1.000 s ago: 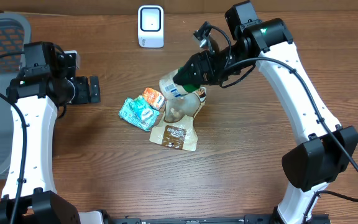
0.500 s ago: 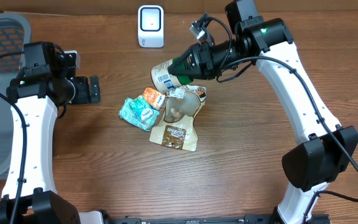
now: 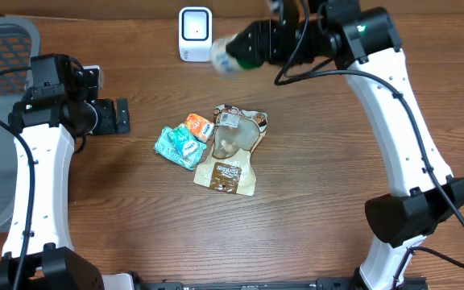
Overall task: Scan the item barcode
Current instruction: 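Carry the jar with the right gripper up toward the white scanner, then hold the jar's label under the white scanner with the right gripper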
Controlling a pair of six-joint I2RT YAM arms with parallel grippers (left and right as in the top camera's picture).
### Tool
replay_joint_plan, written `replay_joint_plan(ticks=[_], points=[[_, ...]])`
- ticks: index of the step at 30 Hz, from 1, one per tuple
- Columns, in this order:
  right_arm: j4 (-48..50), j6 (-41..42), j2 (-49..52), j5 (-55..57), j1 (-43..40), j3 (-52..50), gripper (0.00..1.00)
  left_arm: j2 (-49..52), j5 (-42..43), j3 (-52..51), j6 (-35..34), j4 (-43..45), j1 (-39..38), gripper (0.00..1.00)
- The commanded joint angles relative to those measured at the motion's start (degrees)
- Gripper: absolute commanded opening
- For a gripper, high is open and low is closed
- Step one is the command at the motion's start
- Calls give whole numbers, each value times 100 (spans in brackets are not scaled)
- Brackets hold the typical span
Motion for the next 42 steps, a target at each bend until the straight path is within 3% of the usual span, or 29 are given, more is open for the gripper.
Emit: replay_joint_plan(ticks=[1, 5, 10, 24, 33, 42], points=[[356, -149, -48, 1762, 188, 258, 17, -2, 87, 44, 146, 9, -7, 100], [1102, -903, 144, 3340, 562, 256, 17, 0, 87, 42, 146, 9, -7, 100], [2149, -1759, 667, 4345, 918, 227, 17, 0, 87, 42, 146, 9, -7, 100], [5259, -5003, 2520, 4459, 1003, 197, 11, 0, 87, 42, 146, 9, -7, 99], [6850, -5351, 3314, 4046, 1005, 195, 13, -2, 87, 42, 146, 9, -7, 99], [7044, -5648, 3615, 3703, 1012, 195, 13, 0, 87, 42, 146, 11, -7, 100]])
